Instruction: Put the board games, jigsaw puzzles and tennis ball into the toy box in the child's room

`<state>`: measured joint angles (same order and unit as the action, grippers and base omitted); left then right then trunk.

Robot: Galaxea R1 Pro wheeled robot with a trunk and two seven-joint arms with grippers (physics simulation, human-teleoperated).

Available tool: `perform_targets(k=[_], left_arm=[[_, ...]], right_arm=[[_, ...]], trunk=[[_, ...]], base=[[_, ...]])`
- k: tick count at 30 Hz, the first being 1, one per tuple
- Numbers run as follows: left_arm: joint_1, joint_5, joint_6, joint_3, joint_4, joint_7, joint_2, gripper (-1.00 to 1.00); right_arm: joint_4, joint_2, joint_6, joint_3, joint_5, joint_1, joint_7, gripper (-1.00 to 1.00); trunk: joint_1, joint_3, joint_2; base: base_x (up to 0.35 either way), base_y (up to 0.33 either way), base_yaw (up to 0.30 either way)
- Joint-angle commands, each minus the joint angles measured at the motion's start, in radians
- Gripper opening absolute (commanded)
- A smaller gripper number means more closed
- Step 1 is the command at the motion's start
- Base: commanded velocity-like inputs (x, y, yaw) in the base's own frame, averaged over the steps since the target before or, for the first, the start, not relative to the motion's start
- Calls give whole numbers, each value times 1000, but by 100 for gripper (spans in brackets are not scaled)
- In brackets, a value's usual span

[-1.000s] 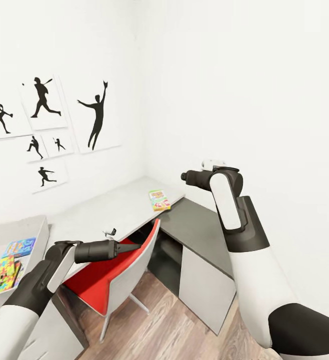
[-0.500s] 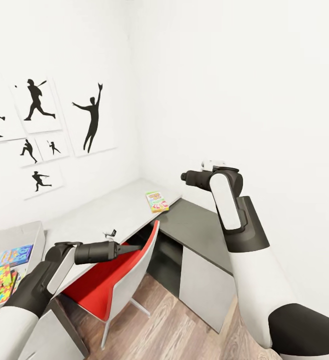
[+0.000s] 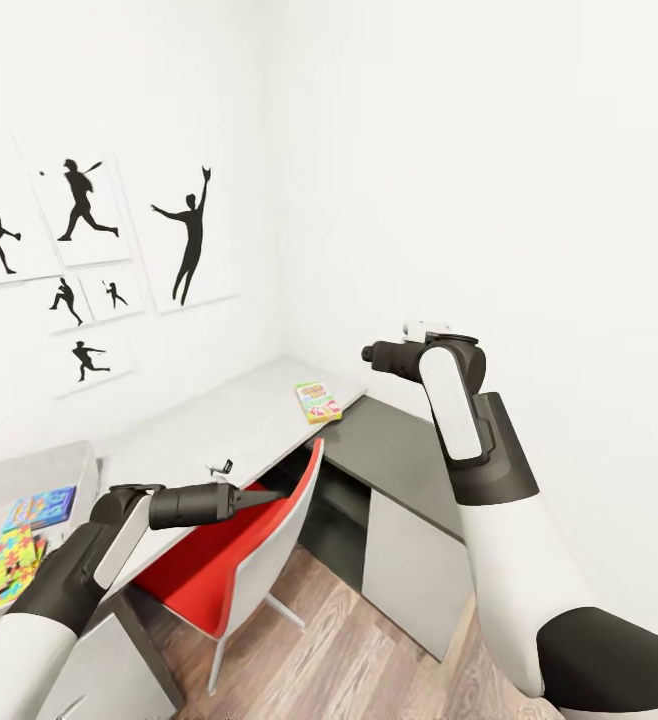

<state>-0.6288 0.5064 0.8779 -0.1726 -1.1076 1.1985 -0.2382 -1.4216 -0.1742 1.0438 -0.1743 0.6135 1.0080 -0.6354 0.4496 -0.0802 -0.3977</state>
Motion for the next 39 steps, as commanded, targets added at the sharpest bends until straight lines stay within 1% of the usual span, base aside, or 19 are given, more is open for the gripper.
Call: perform_targets(k=[1, 8, 19, 23, 32, 39], left_arm=[[-1, 6, 7, -2, 0, 0, -1, 100], [4, 6, 7, -1, 0, 0, -2, 100], [13, 6, 7, -1, 0, -2, -6, 100], [14, 6, -5, -1, 0, -1, -6, 100], [19, 6, -21, -1, 0, 0, -6, 100], [20, 6, -22, -1, 0, 1, -6, 100]], right_arm=[[0, 0, 2, -1, 9, 1, -10, 100], [0, 0, 2, 1, 10, 1, -10, 100], [0, 0, 2, 1, 11, 1, -10, 100], [1, 0, 2, 1, 11, -2, -10, 100], [1, 0, 2, 3, 10, -32, -10, 100], [0, 0, 1, 17, 9, -62, -9, 100]], trunk=[[0, -2, -2], [0, 5, -2], [0, 19, -2], [0, 24, -2], [0, 35, -2], [0, 44, -2]], base=[[-135, 215, -87], [-117, 187, -150], [-50, 18, -191], [-27, 1, -193], [-44, 0, -194], [-201, 0, -194]])
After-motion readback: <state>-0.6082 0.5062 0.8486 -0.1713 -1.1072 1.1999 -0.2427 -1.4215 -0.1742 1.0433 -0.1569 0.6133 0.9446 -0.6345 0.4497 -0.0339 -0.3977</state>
